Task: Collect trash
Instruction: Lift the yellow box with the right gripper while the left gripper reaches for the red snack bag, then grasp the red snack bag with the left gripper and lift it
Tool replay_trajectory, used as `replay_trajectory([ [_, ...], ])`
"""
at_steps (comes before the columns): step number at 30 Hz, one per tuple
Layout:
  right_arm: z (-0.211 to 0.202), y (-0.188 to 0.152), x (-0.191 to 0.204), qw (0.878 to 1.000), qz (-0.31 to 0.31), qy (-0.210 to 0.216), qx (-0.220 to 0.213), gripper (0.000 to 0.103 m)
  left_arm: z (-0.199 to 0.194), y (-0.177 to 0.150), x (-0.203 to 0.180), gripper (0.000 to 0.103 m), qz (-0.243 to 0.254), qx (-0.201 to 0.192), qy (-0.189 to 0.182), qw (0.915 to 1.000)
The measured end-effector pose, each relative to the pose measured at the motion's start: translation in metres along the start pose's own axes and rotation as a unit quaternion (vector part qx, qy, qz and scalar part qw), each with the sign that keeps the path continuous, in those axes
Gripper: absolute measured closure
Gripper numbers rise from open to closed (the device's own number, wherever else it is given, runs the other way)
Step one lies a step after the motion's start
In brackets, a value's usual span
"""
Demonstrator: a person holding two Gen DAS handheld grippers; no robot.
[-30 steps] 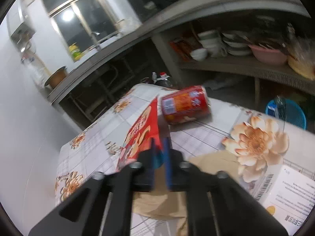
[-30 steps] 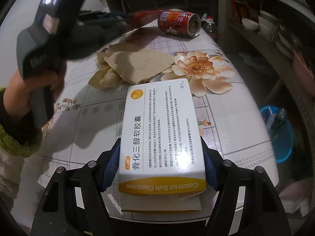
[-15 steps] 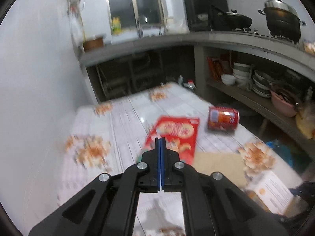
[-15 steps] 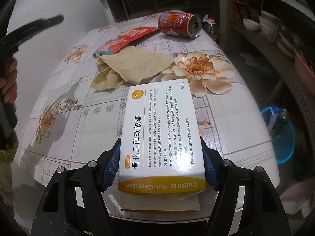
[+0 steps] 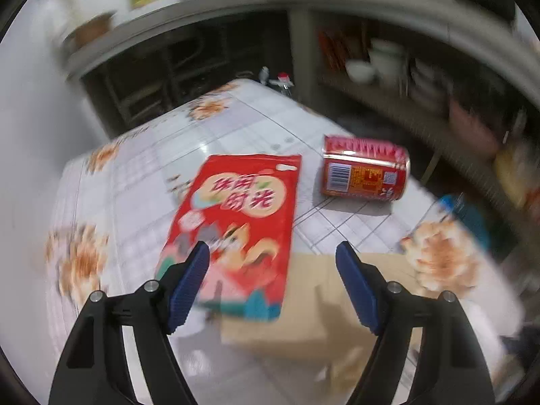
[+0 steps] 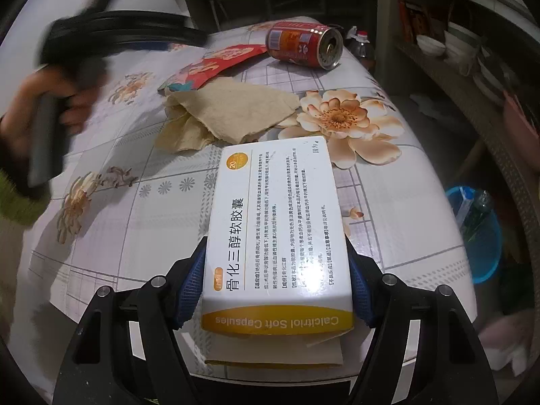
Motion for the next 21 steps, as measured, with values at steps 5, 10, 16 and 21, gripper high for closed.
replay_trajectory([
  [5, 0.0, 0.0, -0.001, 1.0, -0.005, -0.002, 0.0, 0.035, 0.05, 0.014, -0.045, 0.028, 0.11, 0.025, 0.098, 0.9887],
  [10, 0.0, -0.001, -0.003, 1.0, -0.008, 0.0, -0.001, 0.035, 0.072, 0.02, -0.045, 0.04, 0.125, 0.03, 0.142, 0.9814],
  [16, -0.003, -0.001, -0.005, 1.0, -0.009, 0.007, -0.006, 0.035, 0.078, 0.013, -0.034, 0.093, 0.122, 0.044, 0.132, 0.9828],
  [21, -0.003, -0.001, -0.005, 1.0, -0.008, 0.013, -0.009, 0.035, 0.05, 0.011, -0.01, 0.103, 0.114, 0.01, 0.153, 0.9815],
])
Point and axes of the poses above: each gripper's, at about its wrist camera, not at the fingertips, and z roughly the way its jaws point, x to its left, y to its top, the point moved 2 cm from there along z, roughly the way its jaws point, and after that the axes turned 10 degrees about y, right-handed, at the moved point
